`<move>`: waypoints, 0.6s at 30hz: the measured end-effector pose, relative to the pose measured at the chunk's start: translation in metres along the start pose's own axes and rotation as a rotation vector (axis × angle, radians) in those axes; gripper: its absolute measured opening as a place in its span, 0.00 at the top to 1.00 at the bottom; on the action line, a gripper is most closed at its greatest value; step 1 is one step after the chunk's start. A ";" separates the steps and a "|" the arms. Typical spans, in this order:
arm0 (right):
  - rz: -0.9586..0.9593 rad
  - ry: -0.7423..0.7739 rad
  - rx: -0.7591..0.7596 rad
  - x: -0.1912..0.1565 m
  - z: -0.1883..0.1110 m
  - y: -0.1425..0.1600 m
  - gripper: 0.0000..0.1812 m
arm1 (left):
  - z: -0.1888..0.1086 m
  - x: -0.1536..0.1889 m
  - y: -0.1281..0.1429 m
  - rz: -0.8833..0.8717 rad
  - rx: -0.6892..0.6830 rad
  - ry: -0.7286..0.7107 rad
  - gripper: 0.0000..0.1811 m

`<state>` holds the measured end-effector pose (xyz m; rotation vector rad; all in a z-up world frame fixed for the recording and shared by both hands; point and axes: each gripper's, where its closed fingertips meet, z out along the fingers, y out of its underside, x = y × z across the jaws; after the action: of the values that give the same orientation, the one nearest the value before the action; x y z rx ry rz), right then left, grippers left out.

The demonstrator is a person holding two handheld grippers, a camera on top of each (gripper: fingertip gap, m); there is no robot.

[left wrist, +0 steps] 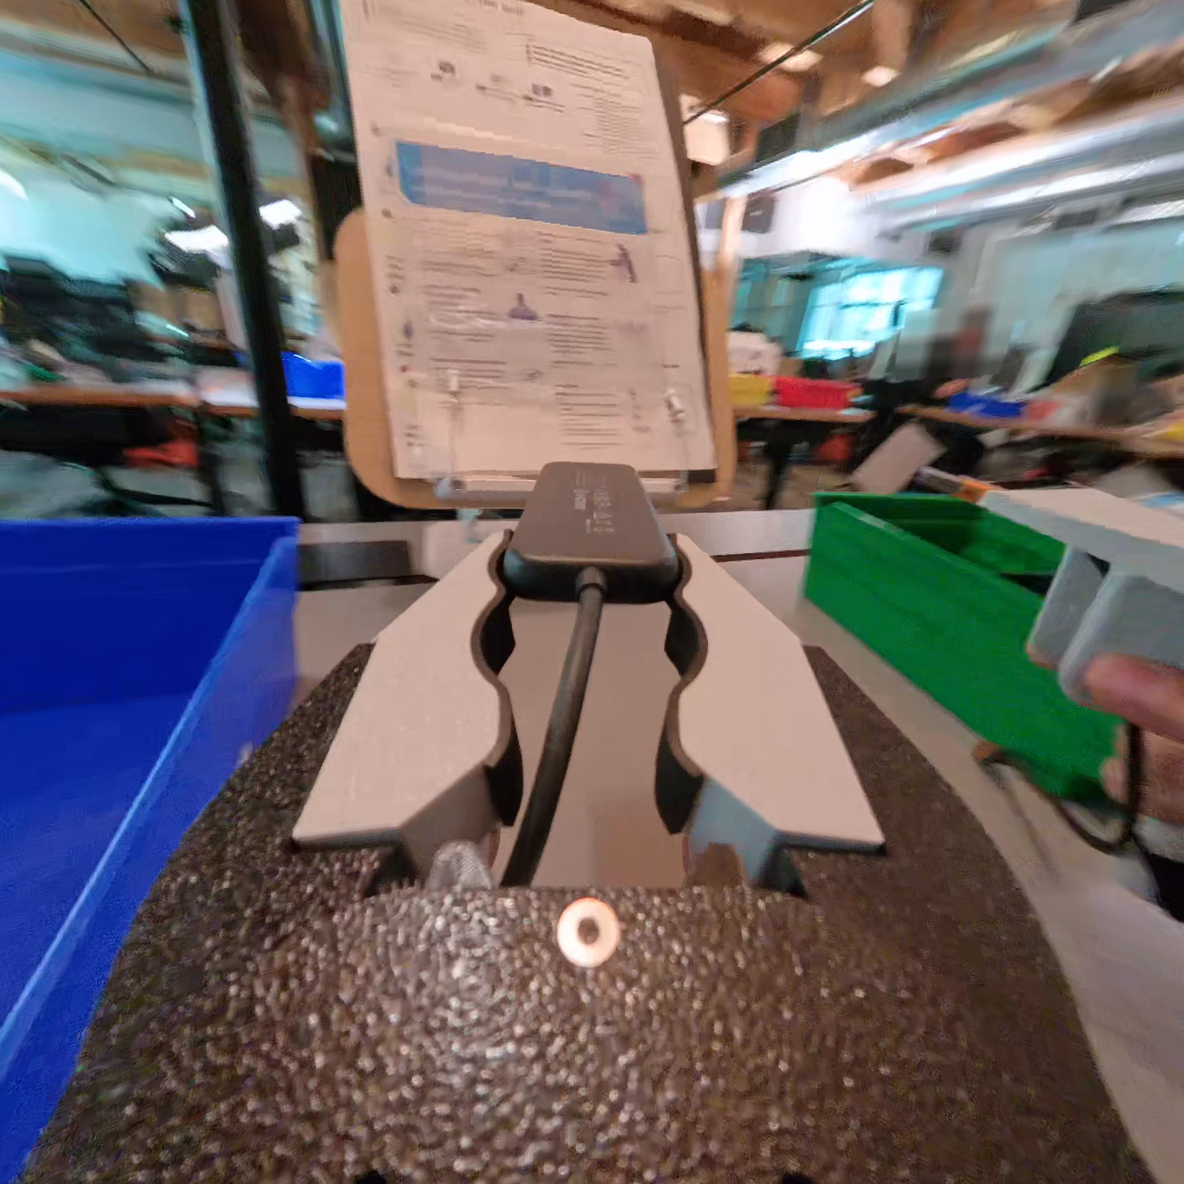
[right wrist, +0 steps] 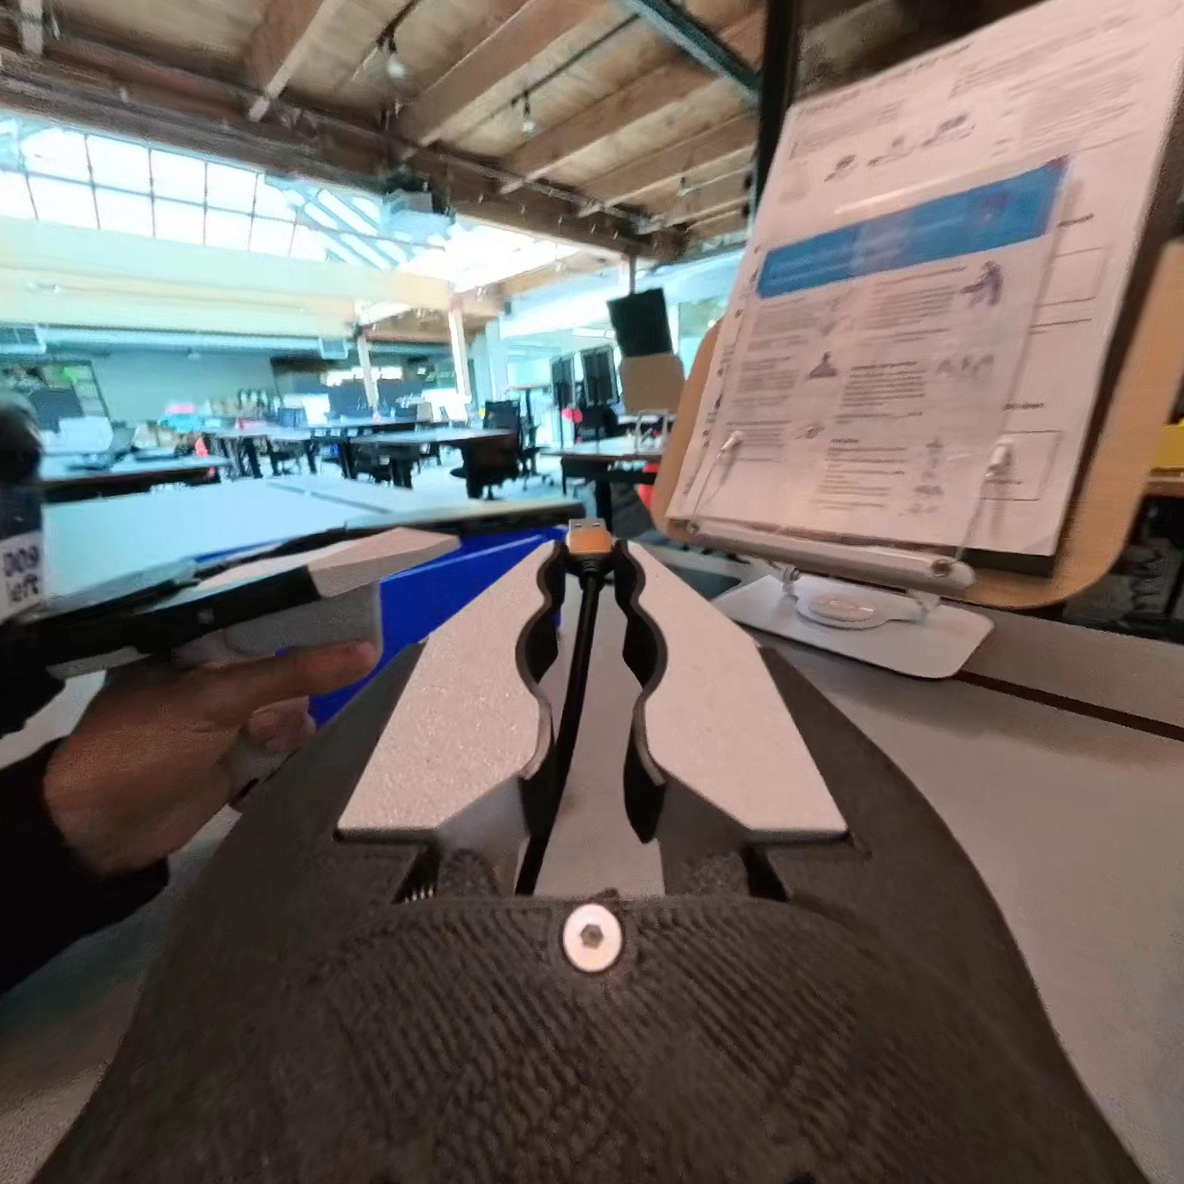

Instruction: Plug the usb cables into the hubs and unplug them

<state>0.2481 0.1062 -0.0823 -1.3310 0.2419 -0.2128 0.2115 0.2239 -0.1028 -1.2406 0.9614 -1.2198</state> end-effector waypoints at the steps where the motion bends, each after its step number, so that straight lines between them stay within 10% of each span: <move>1: 0.011 0.016 0.061 0.006 -0.009 -0.011 0.92 | 0.000 0.004 -0.002 -0.006 0.010 0.043 0.76; 8: -0.192 -0.199 0.129 -0.031 -0.017 -0.061 0.92 | 0.000 0.060 0.007 0.257 0.022 0.157 0.76; 18: -0.343 0.117 0.199 0.087 -0.089 -0.195 0.92 | -0.002 0.060 0.012 0.162 -0.003 0.207 0.75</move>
<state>0.3025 -0.0462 0.0833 -1.1570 0.0856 -0.5903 0.2202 0.1631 -0.1094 -1.0313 1.1917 -1.2342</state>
